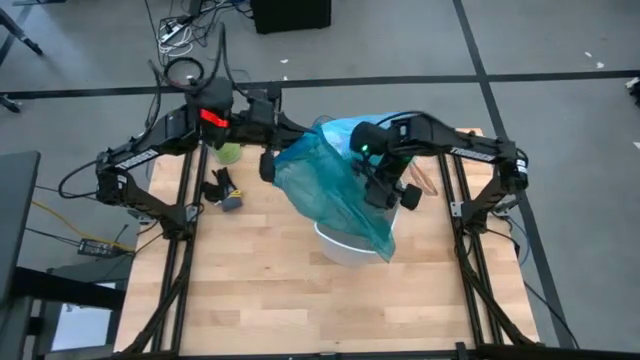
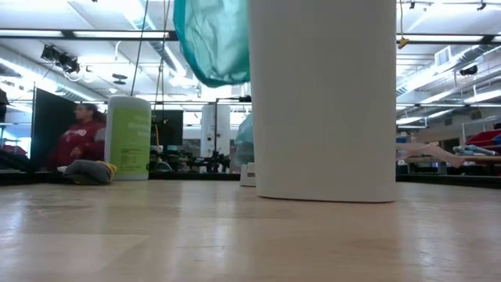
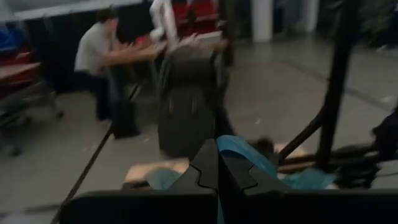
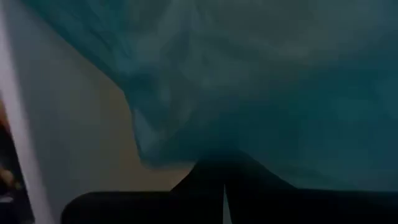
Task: Place trash/remove bag and relplace
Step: Insert the blue trash bag into the white trash bin
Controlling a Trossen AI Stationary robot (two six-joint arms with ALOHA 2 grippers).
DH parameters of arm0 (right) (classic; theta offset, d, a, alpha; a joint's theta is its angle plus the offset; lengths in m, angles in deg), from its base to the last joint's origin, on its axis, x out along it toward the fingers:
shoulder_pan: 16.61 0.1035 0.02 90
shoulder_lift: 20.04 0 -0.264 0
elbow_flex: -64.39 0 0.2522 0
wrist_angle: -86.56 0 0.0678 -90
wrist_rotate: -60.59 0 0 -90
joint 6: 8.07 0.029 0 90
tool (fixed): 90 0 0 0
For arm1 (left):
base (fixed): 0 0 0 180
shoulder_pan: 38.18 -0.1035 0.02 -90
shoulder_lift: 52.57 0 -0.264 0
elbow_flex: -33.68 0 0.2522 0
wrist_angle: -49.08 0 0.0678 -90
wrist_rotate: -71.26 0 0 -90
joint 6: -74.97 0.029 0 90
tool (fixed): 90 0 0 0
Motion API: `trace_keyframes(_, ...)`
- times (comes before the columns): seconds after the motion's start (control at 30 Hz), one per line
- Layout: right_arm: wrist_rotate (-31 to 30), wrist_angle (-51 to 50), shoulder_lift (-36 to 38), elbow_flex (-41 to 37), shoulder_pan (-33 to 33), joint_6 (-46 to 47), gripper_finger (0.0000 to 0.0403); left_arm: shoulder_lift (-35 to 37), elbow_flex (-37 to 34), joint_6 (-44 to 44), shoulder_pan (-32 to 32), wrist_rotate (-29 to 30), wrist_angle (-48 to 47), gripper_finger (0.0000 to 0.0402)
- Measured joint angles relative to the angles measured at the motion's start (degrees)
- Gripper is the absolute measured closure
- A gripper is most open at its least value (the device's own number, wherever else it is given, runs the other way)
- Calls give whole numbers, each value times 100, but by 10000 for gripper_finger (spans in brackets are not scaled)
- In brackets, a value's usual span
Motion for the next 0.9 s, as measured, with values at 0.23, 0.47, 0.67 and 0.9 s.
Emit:
trace_keyframes(0.23,-46,8,611,417,-368,2,403,-2,0,281,0,461,-183,401)
trace_keyframes(0.47,-1,54,1359,503,-485,89,403,-2,0,597,0,584,-16,401)
trace_keyframes(0.67,-927,1073,1843,511,-358,364,403,-7,127,601,0,739,72,401)
trace_keyframes(0.9,19,1394,1921,503,-362,304,403,29,452,563,6,737,-129,401)
